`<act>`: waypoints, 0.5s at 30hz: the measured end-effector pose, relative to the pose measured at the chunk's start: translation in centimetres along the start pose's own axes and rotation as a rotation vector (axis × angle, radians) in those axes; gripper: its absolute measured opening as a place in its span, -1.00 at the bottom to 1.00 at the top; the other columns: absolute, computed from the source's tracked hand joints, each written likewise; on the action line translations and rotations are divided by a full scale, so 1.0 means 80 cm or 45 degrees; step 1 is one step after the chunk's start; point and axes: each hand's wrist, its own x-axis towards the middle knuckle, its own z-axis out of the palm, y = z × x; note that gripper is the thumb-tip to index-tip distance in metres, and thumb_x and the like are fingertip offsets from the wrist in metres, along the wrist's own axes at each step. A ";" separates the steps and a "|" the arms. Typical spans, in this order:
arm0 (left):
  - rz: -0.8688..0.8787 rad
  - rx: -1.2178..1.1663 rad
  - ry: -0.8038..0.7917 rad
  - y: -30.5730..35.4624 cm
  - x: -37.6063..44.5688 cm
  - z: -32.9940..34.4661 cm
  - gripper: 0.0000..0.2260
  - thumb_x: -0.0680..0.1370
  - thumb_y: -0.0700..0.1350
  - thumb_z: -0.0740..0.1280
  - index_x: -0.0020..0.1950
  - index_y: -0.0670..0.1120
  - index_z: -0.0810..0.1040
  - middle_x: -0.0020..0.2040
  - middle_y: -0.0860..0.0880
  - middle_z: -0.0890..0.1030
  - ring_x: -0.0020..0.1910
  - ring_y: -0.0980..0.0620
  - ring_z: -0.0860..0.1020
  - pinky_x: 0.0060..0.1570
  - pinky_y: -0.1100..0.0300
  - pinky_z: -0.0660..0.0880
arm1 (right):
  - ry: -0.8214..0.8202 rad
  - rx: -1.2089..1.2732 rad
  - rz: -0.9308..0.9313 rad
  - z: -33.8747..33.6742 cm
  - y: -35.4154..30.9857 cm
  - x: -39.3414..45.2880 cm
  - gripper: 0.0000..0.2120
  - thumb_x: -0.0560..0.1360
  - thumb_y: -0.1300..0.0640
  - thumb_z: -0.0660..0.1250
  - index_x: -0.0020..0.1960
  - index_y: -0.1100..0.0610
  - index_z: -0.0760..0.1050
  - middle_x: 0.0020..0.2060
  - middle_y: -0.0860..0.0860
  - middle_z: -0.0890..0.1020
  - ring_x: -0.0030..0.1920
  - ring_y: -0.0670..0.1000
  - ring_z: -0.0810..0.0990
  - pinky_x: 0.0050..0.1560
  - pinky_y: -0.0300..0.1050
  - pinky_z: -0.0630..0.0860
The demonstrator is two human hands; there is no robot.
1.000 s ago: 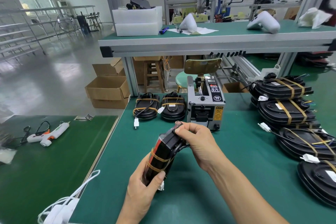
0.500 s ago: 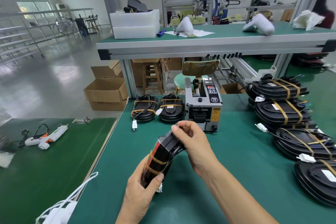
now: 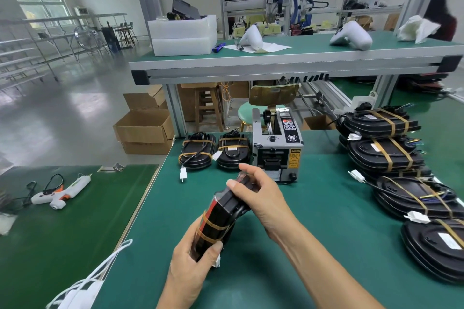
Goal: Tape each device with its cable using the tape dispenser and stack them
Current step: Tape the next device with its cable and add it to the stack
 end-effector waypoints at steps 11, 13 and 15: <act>-0.038 -0.054 0.125 0.017 -0.002 0.005 -0.47 0.46 0.24 0.52 0.34 0.04 0.58 -0.18 -0.12 0.66 -0.22 -0.11 0.59 -0.04 -0.06 0.53 | -0.071 0.225 0.152 -0.007 0.014 -0.002 -0.26 0.27 -0.40 0.50 0.39 -0.18 0.52 0.27 -0.18 0.66 0.31 -0.19 0.59 0.41 -0.06 0.44; -0.083 -0.036 0.226 0.013 -0.001 0.003 -0.47 0.45 0.29 0.47 0.29 0.00 0.58 -0.23 -0.08 0.63 -0.23 -0.14 0.57 -0.04 -0.10 0.50 | -0.098 0.287 0.183 -0.007 0.022 -0.007 -0.28 0.29 -0.44 0.46 0.41 -0.26 0.51 0.28 -0.30 0.63 0.35 -0.23 0.55 0.45 -0.05 0.35; -0.123 0.010 0.297 0.011 0.001 0.001 -0.56 0.54 0.31 0.46 0.25 0.04 0.60 -0.23 -0.03 0.66 -0.20 -0.12 0.59 -0.02 -0.08 0.50 | -0.132 0.274 0.192 -0.007 0.034 -0.017 -0.28 0.32 -0.47 0.41 0.45 -0.35 0.43 0.27 -0.43 0.58 0.38 -0.22 0.53 0.47 -0.08 0.30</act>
